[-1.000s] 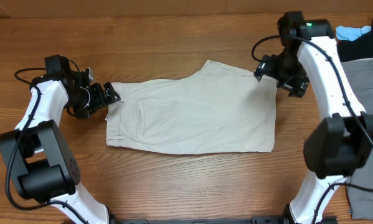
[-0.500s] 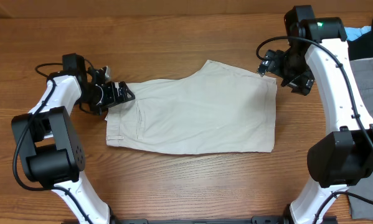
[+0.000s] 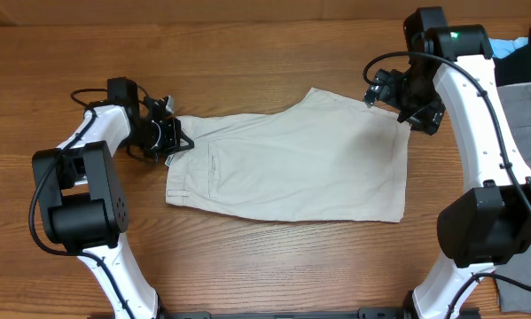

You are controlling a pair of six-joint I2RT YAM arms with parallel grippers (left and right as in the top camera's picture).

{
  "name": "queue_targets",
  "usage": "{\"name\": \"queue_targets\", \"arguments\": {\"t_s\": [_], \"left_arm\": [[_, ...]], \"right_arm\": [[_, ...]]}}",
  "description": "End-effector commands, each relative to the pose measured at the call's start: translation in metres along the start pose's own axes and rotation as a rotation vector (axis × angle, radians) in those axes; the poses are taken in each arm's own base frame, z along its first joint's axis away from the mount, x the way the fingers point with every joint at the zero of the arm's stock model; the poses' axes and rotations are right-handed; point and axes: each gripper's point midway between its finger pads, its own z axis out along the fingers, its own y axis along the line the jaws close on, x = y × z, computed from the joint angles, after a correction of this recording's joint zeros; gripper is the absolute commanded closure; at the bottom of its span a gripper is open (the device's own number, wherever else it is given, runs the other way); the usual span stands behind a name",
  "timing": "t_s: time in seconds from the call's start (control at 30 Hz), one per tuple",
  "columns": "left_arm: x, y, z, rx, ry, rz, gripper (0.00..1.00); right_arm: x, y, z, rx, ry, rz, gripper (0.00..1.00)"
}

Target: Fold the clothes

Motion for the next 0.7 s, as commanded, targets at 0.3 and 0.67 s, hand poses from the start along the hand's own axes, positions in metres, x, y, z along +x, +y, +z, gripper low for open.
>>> {"name": "queue_targets", "arguments": {"t_s": [0.3, 0.67], "left_arm": [[0.035, 0.116, -0.038, -0.539, 0.165, -0.342, 0.96], [-0.016, 0.108, -0.162, -0.779, 0.043, -0.411, 0.96]], "right_arm": [[-0.004, 0.006, -0.009, -0.028, -0.037, -0.018, 0.00], [0.005, 0.010, 0.020, -0.020, -0.004, -0.062, 0.00]]}}
